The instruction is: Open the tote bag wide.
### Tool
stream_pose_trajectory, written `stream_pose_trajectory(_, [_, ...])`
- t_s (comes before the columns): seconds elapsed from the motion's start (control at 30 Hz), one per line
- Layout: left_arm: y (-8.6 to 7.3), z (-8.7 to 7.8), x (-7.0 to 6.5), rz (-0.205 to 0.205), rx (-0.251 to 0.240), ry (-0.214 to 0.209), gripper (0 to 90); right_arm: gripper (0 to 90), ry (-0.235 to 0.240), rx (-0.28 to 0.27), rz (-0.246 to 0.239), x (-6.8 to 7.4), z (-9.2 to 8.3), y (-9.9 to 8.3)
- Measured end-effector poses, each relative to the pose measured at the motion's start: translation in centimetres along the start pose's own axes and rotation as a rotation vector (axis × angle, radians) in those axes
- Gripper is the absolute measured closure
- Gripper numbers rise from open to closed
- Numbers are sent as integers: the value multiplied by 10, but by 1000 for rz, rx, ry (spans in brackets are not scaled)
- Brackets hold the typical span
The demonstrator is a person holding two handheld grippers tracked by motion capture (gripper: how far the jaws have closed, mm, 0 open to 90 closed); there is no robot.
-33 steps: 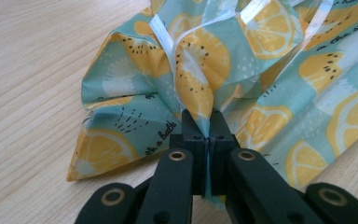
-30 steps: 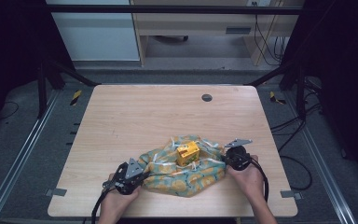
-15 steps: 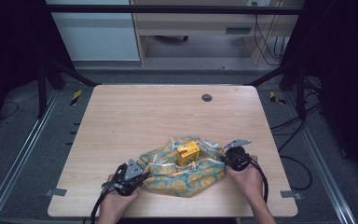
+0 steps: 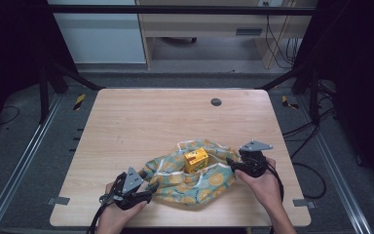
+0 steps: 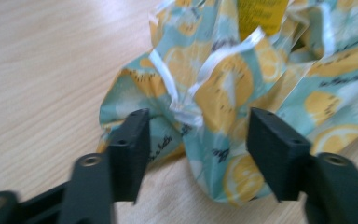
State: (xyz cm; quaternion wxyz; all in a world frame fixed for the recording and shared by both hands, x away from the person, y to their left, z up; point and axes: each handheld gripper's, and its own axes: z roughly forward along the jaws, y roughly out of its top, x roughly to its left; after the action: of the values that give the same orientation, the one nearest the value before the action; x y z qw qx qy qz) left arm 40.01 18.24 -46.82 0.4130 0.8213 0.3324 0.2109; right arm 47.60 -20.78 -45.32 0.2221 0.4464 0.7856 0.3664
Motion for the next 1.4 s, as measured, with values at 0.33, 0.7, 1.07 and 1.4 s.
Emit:
stream_pose_trajectory(0.33, [11,-11,-6,30,-39,-38,233,256,37,-94,-25,14,-22,28])
stream_pose_trajectory(0.7, [61,-4,10,83,-37,-52,278,223,159,-35,-86,43,-25,20])
stream_pose_trajectory(1.07, [90,57,15,128,94,-155,394,154,173,99,-90,53,8,-4])
stream_pose_trajectory(1.4, [89,87,16,126,180,-173,772,582,173,161,-152,54,9,-20])
